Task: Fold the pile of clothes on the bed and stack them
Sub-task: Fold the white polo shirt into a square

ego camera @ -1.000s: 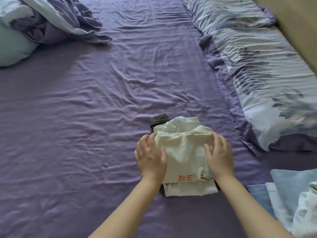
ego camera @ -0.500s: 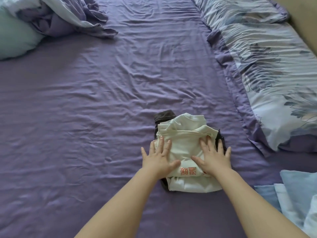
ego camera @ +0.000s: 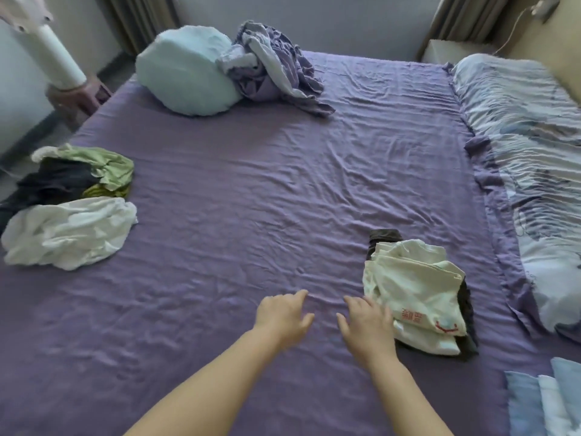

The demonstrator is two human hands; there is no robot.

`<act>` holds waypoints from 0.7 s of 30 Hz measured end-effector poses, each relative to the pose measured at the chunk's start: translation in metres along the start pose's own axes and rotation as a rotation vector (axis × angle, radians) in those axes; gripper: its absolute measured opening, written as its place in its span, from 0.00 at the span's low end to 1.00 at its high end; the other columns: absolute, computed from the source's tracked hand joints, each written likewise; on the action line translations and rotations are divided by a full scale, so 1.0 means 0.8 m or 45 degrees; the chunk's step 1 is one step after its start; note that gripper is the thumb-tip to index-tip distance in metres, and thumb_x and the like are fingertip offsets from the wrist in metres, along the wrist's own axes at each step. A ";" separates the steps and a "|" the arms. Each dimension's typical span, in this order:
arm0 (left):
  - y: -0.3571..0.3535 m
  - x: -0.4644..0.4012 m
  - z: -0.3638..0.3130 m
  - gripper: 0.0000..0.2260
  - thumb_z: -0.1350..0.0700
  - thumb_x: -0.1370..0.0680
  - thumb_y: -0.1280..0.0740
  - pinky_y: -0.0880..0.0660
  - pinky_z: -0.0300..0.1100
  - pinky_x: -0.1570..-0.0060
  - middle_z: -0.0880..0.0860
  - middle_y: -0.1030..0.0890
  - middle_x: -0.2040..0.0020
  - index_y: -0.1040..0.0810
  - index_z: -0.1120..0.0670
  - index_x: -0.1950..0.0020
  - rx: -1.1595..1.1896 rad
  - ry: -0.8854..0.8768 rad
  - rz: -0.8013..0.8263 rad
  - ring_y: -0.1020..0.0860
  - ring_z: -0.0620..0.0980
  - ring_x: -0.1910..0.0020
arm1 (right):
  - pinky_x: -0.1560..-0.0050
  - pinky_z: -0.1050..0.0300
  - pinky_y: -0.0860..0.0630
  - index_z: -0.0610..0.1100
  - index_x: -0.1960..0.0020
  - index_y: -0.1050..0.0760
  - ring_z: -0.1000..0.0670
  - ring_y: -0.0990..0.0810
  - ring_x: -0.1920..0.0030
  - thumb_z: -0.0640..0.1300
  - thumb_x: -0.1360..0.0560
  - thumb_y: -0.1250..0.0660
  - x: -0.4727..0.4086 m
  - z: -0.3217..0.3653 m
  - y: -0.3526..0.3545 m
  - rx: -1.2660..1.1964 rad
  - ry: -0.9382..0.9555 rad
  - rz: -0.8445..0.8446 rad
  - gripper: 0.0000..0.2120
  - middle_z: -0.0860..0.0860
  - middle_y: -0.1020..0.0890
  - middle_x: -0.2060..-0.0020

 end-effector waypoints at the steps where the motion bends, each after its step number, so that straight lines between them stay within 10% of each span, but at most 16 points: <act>1: 0.008 0.023 0.027 0.24 0.41 0.21 0.43 0.30 0.47 0.41 0.53 0.23 0.37 0.36 0.48 0.27 0.003 0.036 -0.006 0.25 0.56 0.38 | 0.28 0.46 0.49 0.52 0.29 0.35 0.52 0.37 0.28 0.56 0.21 0.44 0.013 0.030 0.001 0.000 0.029 -0.007 0.22 0.57 0.28 0.33; 21: 0.111 0.473 0.526 0.21 0.39 0.20 0.46 0.33 0.45 0.42 0.50 0.20 0.42 0.23 0.49 0.38 0.025 0.526 -0.210 0.23 0.51 0.42 | 0.34 0.52 0.37 0.50 0.35 0.28 0.47 0.31 0.33 0.62 0.21 0.46 0.239 0.616 0.002 0.167 0.613 0.061 0.22 0.51 0.25 0.36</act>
Point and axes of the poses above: each hand's wrist, its own x-axis away from the middle knuckle, its own y-axis out of the back of the hand, z = x × y, the point moved 7 cm from there along -x, towards the middle knuckle
